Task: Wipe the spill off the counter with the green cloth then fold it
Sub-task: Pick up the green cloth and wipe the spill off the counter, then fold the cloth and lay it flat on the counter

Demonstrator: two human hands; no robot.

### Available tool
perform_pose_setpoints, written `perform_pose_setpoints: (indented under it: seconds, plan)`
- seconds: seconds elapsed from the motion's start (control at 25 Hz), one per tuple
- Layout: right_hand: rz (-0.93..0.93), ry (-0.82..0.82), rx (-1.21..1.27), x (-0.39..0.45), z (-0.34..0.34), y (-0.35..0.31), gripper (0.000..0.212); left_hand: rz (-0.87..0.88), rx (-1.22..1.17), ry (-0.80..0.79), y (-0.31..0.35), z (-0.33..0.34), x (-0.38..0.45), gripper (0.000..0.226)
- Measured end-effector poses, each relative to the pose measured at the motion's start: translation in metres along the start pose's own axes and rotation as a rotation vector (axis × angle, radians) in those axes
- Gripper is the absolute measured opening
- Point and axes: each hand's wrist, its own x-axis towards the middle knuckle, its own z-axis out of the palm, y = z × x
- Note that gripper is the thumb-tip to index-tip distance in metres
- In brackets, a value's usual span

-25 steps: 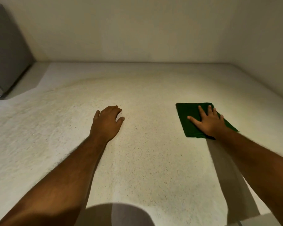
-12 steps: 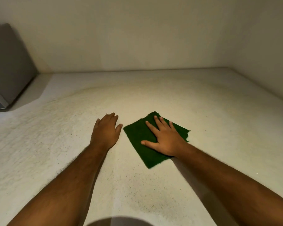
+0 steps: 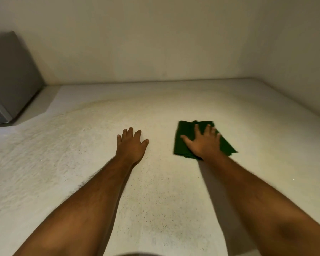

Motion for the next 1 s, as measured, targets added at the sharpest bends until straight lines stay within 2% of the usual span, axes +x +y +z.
perform_pose_setpoints:
  seconds: [0.12,0.24,0.4,0.52,0.68,0.84,0.92,1.0]
  plan:
    - [-0.250,-0.015,-0.038,-0.032,0.019,-0.060,0.110,0.046,-0.098,0.077,0.011,0.010,0.006,0.050]
    - [-0.312,-0.022,-0.031,-0.038,0.013,-0.055,0.109,-0.008,-0.219,0.113,0.021,0.007,0.008,0.039]
    - [-0.383,0.068,-0.151,-0.008,-0.013,-0.028,0.068,-0.022,-0.074,0.130,0.043,0.007,0.006,0.044]
    - [-0.373,0.081,-0.191,0.012,-0.020,-0.002,0.059,-0.002,-0.016,0.179,0.072,0.012,0.007,0.047]
    - [-0.316,0.067,-0.148,0.047,-0.031,0.063,0.055,0.019,0.014,0.147,0.128,0.031,0.023,0.059]
    - [-0.327,0.026,-0.078,0.079,-0.043,0.113,0.058,0.035,-0.011,0.131,0.187,0.046,0.038,0.062]
    - [-0.286,0.149,-0.083,0.084,-0.043,0.128,0.060,0.023,-0.054,0.145,0.208,0.053,0.046,0.058]
    - [-0.231,0.282,-0.052,0.085,-0.036,0.139,0.051,0.004,-0.113,0.182,0.222,0.060,0.053,0.045]
